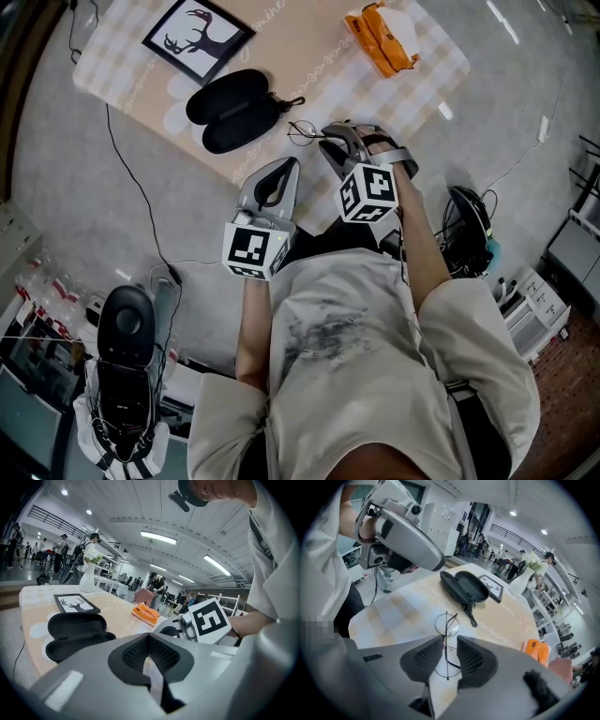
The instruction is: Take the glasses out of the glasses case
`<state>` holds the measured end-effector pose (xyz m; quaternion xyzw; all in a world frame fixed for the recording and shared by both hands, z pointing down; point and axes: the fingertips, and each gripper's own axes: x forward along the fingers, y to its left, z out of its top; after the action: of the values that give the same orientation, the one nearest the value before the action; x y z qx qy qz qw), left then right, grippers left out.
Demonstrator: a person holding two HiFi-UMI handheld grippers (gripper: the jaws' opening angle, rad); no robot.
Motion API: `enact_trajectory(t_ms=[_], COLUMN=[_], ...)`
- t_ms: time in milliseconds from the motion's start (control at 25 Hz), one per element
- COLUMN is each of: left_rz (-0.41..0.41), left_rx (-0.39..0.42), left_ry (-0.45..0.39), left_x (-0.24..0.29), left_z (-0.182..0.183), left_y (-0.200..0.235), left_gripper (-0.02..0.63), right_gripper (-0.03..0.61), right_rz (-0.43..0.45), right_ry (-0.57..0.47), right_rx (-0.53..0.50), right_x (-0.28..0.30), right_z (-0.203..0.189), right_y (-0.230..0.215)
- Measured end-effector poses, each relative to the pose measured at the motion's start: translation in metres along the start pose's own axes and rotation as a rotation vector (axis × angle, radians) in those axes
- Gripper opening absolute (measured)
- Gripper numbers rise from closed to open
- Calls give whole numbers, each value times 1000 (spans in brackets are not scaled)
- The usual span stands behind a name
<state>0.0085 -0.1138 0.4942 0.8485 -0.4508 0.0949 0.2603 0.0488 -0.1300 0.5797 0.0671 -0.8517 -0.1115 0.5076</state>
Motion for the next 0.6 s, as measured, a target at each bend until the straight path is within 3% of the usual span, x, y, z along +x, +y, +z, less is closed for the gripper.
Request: enact_trajectory(t_ms=[320,600], left_rz=[-18,-44], left_rx=[42,112], left_ry=[-31,-71], left_x=[-3,-9], left_z=[21,50], left_y=[-8,-20], left_gripper=[9,9], right_gripper=[21,17], right_rz=[-101,-196], right_ry=[-118,-218], right_rx=[161,277], right_x=[-44,-93], right_z=[6,11], right_y=[-22,-36])
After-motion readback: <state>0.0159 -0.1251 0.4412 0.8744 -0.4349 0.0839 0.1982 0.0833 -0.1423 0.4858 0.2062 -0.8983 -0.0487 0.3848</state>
